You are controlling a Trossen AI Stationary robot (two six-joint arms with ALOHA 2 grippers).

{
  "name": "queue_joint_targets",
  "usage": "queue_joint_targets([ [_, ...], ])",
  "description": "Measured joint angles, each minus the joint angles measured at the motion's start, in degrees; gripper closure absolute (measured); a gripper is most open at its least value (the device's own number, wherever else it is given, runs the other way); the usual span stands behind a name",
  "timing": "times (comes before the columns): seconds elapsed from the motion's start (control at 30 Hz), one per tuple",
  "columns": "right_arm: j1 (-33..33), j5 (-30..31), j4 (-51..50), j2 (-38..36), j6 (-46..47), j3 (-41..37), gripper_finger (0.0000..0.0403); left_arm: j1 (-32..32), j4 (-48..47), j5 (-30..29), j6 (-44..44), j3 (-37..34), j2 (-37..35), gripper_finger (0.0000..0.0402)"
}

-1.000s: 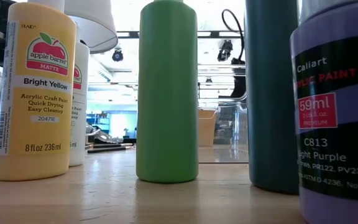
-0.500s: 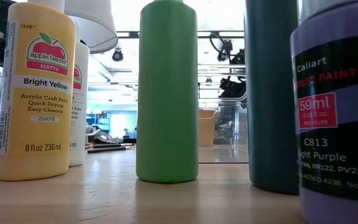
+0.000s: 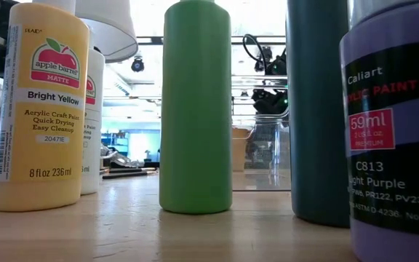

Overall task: Pick & Place Paint Supplies
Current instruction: Adjust the yellow cup, then put the silver paint brush into the yellow cup

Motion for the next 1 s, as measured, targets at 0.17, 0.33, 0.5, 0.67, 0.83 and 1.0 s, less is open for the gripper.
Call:
queue_joint_targets([
  [0.17, 0.06, 0.3, -0.59, -0.02, 0.01, 0.07, 0.0352, -0.01, 0.02, 0.0, 0.0, 0.0, -0.02, 0.0328],
  [0.33, -0.93, 5.68, -5.64, -1.32, 1.1, 0.07, 0.0357, -0.01, 0.0, 0.0, 0.0, 0.0, -0.02, 0.0328],
  [0.5, -3.3, 8.38, -13.71, -4.04, 12.6, 0.07, 0.0352, -0.02, 0.0, 0.02, 0.0, 0.0, -0.02, 0.0328],
  [0.67, -5.41, 9.96, -21.75, -5.14, 22.12, 0.07, 0.0325, -0.02, 0.01, 0.0, 0.0, 0.0, -0.02, 0.0328],
  [0.83, -6.49, 11.94, -26.53, -4.28, 27.15, -0.02, 0.0288, -0.01, 0.0, 0.02, 0.0, 0.0, -0.02, 0.0328],
  [1.0, -6.45, 16.08, -27.65, -4.15, 30.25, -0.02, 0.0254, -0.02, 0.01, 0.02, 0.0, 0.0, -0.02, 0.0328],
])
